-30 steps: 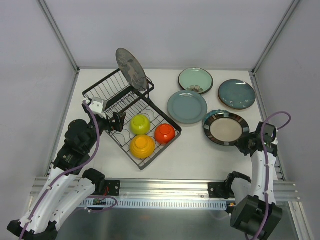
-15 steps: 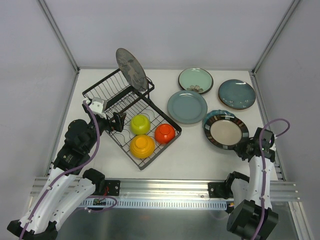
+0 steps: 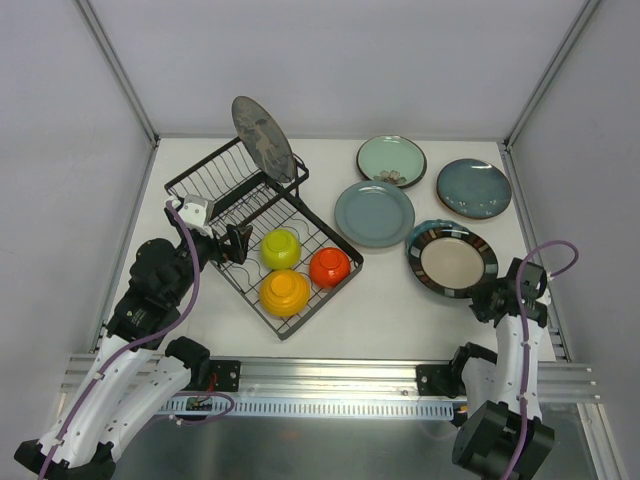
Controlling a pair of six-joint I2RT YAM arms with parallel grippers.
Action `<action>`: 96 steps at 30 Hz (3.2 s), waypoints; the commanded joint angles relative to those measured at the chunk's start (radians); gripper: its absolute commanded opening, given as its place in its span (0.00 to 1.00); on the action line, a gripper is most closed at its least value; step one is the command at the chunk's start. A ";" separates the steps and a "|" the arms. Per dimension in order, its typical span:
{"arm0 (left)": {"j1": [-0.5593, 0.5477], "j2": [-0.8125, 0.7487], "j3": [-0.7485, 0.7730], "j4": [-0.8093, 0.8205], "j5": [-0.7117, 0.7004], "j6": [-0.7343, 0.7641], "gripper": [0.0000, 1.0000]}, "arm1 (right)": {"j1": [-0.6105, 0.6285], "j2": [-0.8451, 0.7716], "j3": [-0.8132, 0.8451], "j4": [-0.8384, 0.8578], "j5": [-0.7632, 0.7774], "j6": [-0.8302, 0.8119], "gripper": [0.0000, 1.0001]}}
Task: Load the plates into the dish rack
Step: Grab a plate with the right arm, then pass the plate from the right arm to the left
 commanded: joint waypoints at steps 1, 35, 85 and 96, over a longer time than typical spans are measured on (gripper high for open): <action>0.011 0.020 -0.022 -0.074 0.032 -0.020 0.99 | -0.008 0.001 -0.018 0.018 0.004 0.008 0.42; 0.012 0.024 -0.023 -0.074 0.041 -0.020 0.99 | -0.006 0.055 -0.107 0.343 -0.028 0.050 0.05; -0.500 0.518 0.340 0.024 0.150 0.192 0.99 | 0.241 0.141 0.642 -0.073 -0.320 -0.225 0.01; -0.694 0.773 0.451 0.137 0.082 0.358 0.99 | 0.302 0.151 0.645 -0.059 -0.361 -0.228 0.01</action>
